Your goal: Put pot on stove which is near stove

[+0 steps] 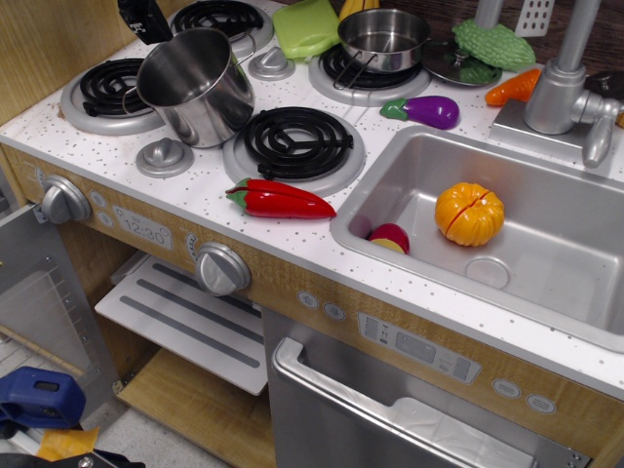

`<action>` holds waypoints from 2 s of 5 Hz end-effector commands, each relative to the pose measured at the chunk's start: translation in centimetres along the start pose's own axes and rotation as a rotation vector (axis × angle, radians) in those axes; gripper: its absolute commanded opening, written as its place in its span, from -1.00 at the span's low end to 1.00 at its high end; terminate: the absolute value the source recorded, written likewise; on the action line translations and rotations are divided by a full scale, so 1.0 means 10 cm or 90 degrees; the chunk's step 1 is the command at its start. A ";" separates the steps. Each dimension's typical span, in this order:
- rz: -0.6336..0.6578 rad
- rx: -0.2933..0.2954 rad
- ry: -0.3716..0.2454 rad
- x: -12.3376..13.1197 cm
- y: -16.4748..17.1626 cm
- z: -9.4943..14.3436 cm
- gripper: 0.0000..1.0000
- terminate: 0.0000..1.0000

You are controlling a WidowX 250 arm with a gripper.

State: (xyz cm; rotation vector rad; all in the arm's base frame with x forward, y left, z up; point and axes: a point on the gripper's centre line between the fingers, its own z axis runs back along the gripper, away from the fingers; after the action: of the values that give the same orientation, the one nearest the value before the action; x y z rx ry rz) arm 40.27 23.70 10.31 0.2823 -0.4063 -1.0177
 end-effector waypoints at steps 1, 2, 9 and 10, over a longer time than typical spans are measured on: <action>0.000 0.000 0.000 0.00 0.00 0.00 1.00 -1.00; -0.016 0.012 -0.016 0.02 0.01 -0.03 1.00 -1.00; -0.052 0.027 -0.022 -0.05 0.13 -0.03 -1.00 -1.00; -0.094 0.019 0.005 -0.05 0.23 0.05 -1.00 -1.00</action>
State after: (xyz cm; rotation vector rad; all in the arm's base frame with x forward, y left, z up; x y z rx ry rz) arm 41.36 24.75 8.93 0.2812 -0.3417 -1.1982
